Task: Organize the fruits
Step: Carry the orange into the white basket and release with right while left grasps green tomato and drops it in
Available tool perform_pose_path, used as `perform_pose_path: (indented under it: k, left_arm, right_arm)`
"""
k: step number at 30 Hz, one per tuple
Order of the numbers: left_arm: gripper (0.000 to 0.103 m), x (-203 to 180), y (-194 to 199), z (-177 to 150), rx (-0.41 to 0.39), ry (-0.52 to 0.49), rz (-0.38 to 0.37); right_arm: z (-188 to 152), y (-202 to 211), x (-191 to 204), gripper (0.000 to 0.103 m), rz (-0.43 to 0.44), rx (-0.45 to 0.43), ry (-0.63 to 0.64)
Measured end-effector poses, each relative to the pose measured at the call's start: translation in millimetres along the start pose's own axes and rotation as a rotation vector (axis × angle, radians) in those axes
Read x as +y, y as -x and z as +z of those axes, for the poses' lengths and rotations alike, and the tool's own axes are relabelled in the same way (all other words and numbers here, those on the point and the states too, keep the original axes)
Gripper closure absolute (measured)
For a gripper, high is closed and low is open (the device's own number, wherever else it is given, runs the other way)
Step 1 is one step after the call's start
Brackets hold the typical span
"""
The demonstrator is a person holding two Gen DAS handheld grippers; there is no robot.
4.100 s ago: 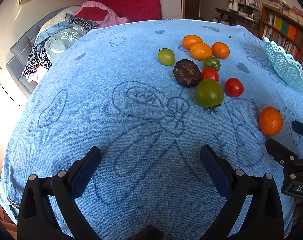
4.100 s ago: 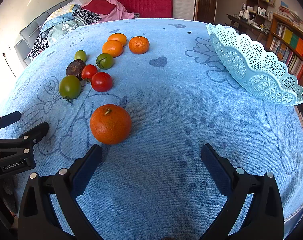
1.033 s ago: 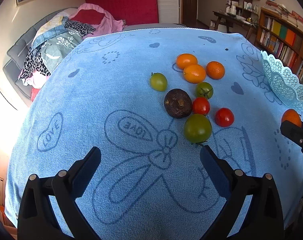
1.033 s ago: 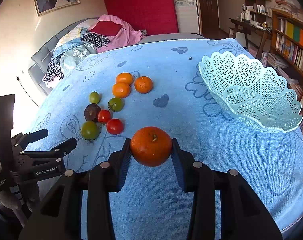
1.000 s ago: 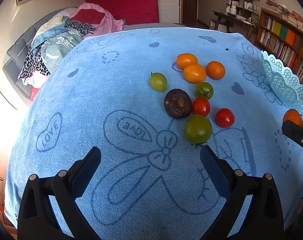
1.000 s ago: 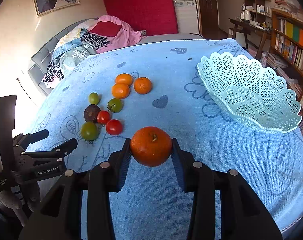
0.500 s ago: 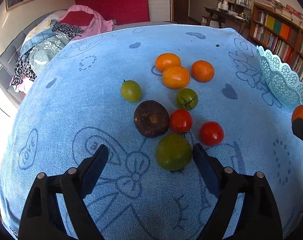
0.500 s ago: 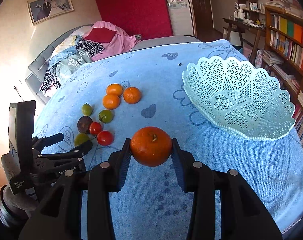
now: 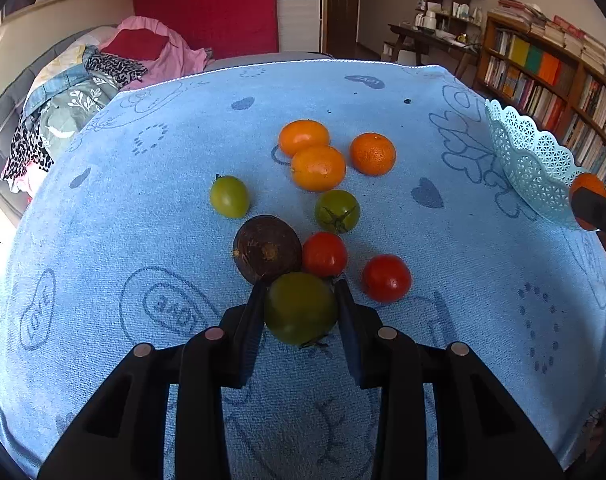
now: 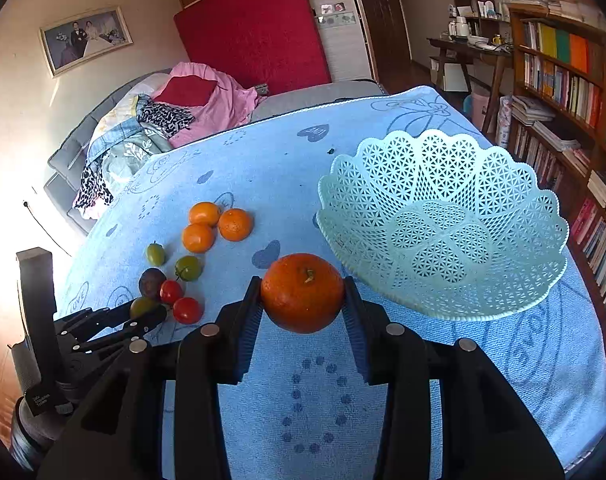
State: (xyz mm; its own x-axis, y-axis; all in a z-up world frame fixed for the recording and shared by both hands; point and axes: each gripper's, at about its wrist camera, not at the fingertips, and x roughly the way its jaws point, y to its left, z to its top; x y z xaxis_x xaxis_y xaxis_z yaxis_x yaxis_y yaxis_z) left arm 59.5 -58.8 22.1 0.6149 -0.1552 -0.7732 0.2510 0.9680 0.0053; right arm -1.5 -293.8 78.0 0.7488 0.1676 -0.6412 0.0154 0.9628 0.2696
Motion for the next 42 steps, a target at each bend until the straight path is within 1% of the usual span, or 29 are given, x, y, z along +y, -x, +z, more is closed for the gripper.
perform_pose_path:
  k: [3, 8, 12, 20, 27, 33, 35, 37, 42]
  left_arm:
    - [0.068, -1, 9, 3, -0.016, -0.002, -0.005]
    - [0.068, -14, 29, 15, -0.063, -0.024, -0.009]
    - [0.068, -28, 39, 24, -0.083, -0.043, -0.026]
    - [0.068, -69, 44, 47, -0.1, -0.102, -0.088]
    - [0.068, -111, 35, 65, -0.095, -0.15, -0.156]
    - [0.068, -140, 28, 78, -0.088, -0.175, -0.21]
    - [0.068, -147, 25, 82, -0.087, -0.184, -0.218]
    - [0.068, -152, 23, 85, -0.085, -0.188, -0.225]
    - [0.068, -161, 19, 90, -0.079, -0.197, -0.236]
  right_arm:
    - [11, 8, -13, 0.062, -0.011, -0.035, -0.03]
    - [26, 21, -37, 0.062, -0.046, -0.087, -0.083]
    - [31, 27, -53, 0.062, -0.081, -0.113, -0.114]
    - [31, 27, -78, 0.062, -0.142, -0.115, -0.155]
    - [31, 25, -101, 0.062, -0.155, -0.103, -0.208]
    - [30, 19, -111, 0.062, -0.156, -0.084, -0.237]
    - [30, 17, -113, 0.058, -0.151, -0.083, -0.248]
    - [30, 21, -114, 0.037, -0.157, -0.099, -0.259]
    - [32, 33, -114, 0.036, -0.181, -0.144, -0.26]
